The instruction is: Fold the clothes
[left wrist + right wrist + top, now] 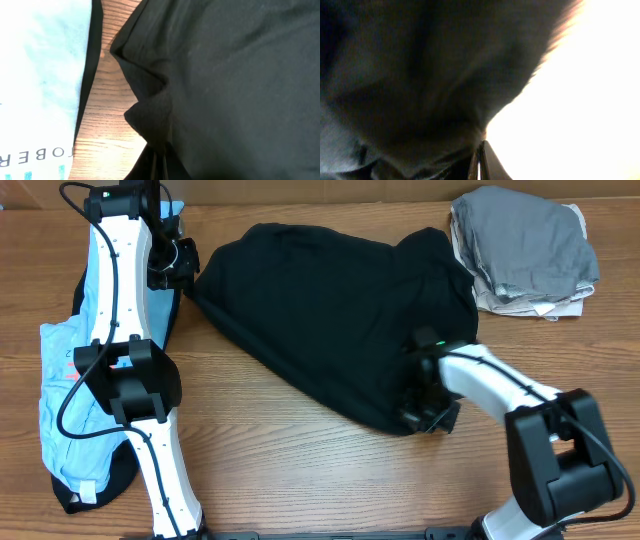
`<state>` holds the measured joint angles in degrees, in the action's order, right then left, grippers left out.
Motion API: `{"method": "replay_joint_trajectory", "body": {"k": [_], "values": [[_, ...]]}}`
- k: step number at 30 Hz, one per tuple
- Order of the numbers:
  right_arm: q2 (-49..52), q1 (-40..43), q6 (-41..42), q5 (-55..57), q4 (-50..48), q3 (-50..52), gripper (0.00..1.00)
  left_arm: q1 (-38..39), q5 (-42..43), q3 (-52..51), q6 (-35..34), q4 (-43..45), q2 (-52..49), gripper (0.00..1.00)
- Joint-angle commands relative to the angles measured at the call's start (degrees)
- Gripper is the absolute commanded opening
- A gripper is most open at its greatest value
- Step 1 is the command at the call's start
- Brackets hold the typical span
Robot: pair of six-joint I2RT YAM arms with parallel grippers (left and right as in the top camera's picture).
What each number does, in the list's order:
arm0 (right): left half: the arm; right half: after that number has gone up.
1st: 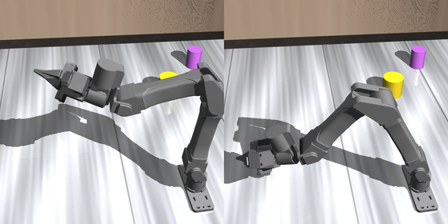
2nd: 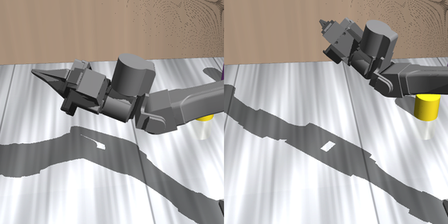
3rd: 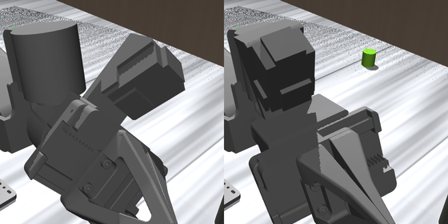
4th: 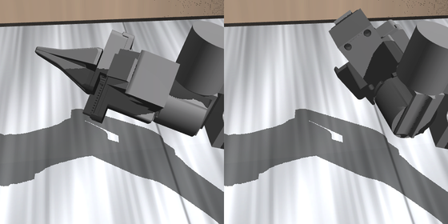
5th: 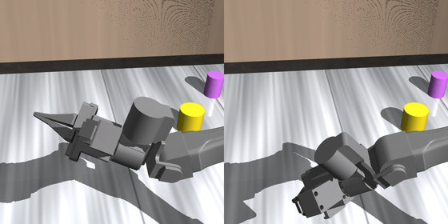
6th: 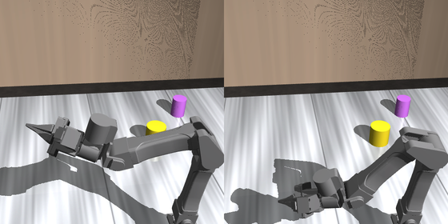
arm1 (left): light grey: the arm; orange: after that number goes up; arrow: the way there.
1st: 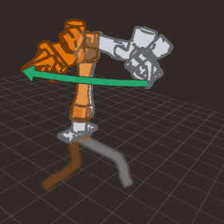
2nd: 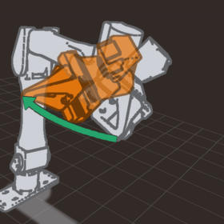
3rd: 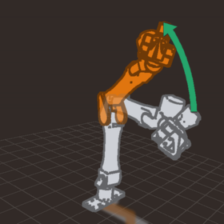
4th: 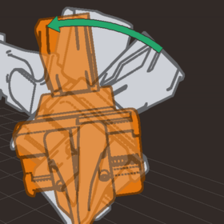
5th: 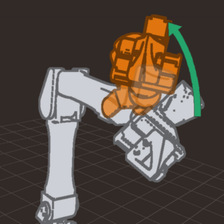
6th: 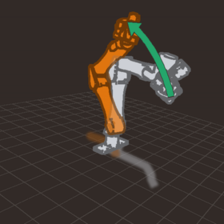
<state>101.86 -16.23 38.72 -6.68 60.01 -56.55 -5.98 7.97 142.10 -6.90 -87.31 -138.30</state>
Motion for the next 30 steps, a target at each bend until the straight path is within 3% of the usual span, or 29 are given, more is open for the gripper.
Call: {"method": "replay_joint_trajectory", "body": {"k": [1,8,15,20,26,29,30], "values": [[0.3,6.4,-5.4,-1.0,0.0,0.0,0.04,0.4,0.5,0.1,1.1,-0.6,1.8,0.04],[-0.8,14.8,-19.3,-6.5,3.4,-6.1,0.04,0.5,0.7,0.1,1.1,-3.5,1.8,0.04],[-5.2,11.8,-27.9,-8.9,10.1,-20.5,0.05,0.5,0.6,0.1,1.1,-4.1,1.8,0.04],[-5.5,7.0,-29.6,-8.4,6.6,-25.0,0.18,0.5,0.6,0.1,1.1,-4.2,1.8,0.04],[-3.1,2.6,-25.2,-4.8,5.7,-24.3,0.12,0.5,0.6,0.1,1.1,-4.0,1.8,0.04],[-2.8,1.6,-23.7,-5.0,3.1,-23.1,0.13,0.5,0.6,0.1,1.1,-3.5,1.8,0.04],[-2.7,1.2,-23.7,-5.7,1.5,-22.6,0.17,0.5,0.6,0.1,1.1,-3.2,1.8,0.04]]}}
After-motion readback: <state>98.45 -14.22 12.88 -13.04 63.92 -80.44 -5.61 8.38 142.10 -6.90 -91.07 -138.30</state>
